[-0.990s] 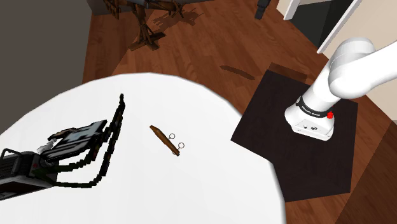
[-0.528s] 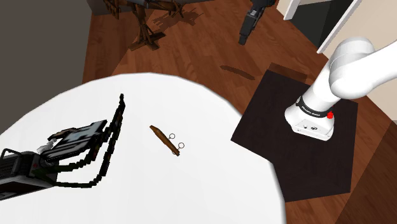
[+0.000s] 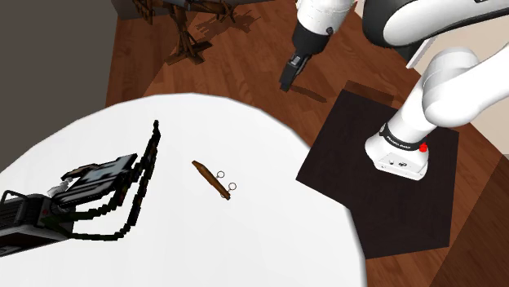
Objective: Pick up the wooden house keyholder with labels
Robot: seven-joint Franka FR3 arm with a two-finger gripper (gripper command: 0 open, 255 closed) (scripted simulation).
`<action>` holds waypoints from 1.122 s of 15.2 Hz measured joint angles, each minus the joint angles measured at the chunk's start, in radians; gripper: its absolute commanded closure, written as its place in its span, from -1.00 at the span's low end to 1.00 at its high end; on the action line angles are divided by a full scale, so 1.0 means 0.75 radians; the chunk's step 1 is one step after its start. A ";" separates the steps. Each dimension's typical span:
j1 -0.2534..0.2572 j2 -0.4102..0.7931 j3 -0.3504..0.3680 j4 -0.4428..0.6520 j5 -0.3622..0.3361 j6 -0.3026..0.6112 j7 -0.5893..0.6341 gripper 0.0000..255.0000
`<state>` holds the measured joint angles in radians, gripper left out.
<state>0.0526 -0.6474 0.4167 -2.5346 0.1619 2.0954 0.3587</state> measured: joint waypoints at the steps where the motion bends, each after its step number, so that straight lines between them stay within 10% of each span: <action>1: -0.008 0.040 0.039 0.011 -0.004 0.040 0.041 -1.00; 10: -0.175 0.413 0.453 0.107 -0.203 0.380 0.512 -1.00; 17: -0.382 0.968 0.797 0.362 -0.928 0.405 1.224 -1.00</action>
<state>-0.2341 0.0785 1.0145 -2.2631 -0.5338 2.3993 1.2769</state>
